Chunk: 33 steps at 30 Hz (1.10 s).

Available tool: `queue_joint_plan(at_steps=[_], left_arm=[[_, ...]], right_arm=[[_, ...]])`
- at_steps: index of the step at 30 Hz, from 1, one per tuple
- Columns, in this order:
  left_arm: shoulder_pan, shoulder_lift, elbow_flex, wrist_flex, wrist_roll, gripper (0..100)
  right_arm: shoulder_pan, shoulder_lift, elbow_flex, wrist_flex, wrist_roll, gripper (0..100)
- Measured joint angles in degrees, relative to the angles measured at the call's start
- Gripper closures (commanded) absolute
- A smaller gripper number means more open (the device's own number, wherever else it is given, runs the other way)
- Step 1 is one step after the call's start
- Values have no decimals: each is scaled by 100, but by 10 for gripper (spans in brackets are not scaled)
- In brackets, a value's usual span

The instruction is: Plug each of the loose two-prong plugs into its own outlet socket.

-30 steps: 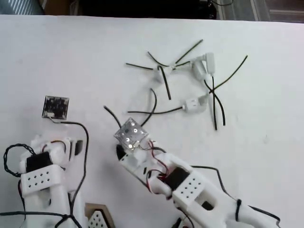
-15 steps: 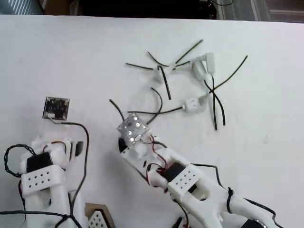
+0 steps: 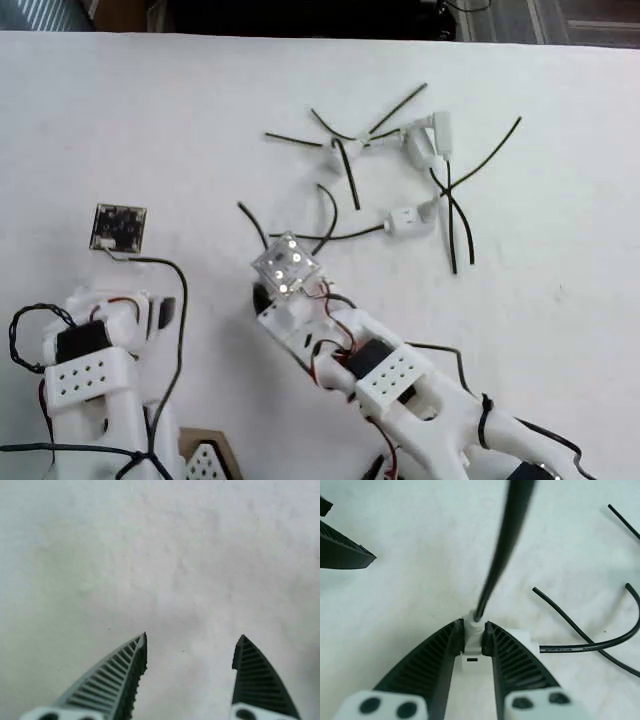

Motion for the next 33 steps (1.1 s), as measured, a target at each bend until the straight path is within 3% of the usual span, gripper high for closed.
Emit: queue_joint_plan(at_steps=[33], left_arm=[[0, 0, 0, 0, 0, 725]], right_arm=[[-62, 316, 255, 79, 369, 981]])
